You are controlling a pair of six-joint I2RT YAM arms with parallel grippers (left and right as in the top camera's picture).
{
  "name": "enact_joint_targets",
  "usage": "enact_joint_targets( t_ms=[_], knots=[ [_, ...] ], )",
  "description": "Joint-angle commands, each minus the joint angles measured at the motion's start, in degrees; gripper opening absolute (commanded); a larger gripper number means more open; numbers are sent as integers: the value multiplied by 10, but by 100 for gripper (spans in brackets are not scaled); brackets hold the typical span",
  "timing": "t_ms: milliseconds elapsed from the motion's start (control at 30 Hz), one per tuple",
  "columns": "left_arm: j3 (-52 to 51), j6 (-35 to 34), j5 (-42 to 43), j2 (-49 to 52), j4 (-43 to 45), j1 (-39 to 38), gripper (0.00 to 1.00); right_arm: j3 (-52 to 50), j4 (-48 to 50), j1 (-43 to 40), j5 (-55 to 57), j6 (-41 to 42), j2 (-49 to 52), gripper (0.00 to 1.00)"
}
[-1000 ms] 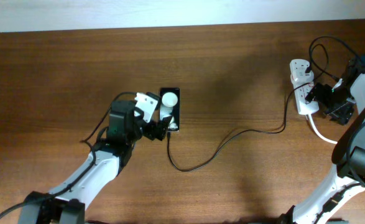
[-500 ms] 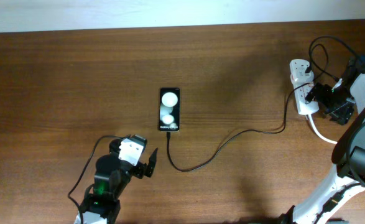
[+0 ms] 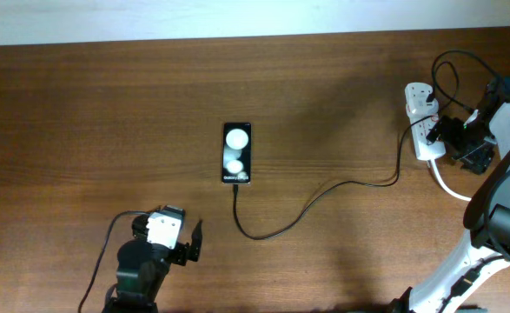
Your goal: Plug charger to phone and switch on socket
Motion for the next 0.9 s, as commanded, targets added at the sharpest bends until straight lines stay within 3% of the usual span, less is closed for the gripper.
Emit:
enact_joint_targets(
  t_ms=[0, 167, 867],
  knots=[
    [-1, -1, -11, -96, -5, 3, 99, 3, -1, 3, 6, 0, 11, 99],
    [-1, -1, -35, -226, -7, 3, 99, 3, -1, 3, 6, 0, 11, 99],
    [-1, -1, -38, -225, -8, 8, 99, 3, -1, 3, 6, 0, 12, 99]
  ],
)
